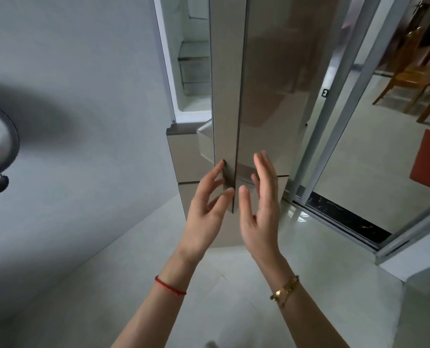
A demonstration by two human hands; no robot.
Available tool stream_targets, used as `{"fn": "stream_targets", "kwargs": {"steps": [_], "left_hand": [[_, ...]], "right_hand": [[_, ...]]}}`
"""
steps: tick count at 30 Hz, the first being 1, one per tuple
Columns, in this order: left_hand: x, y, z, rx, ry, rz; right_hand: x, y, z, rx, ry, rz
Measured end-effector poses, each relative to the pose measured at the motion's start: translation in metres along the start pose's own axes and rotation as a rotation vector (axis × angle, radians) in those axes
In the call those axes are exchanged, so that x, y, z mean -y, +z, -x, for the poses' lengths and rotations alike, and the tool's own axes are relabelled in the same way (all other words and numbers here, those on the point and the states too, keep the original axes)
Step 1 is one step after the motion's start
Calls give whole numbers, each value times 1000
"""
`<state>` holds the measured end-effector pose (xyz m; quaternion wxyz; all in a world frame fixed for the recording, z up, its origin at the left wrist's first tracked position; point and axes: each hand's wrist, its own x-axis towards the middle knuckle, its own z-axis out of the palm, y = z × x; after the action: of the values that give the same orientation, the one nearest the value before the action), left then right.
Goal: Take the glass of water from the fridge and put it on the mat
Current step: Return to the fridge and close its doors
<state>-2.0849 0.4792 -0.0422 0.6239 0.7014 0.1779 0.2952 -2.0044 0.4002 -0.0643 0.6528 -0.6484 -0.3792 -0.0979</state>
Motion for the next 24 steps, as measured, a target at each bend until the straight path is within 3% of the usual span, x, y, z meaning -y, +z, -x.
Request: {"fn": "stream_targets", "kwargs": {"steps": [15, 20, 24], "left_hand": [[26, -83, -89, 17, -43, -46], [33, -93, -124, -76, -31, -76], [44, -101, -153, -153, 15, -51]], "right_hand": [[-44, 85, -62, 224, 204, 13], [-65, 111, -101, 234, 155, 28], [-84, 130, -134, 270, -68, 175]]}}
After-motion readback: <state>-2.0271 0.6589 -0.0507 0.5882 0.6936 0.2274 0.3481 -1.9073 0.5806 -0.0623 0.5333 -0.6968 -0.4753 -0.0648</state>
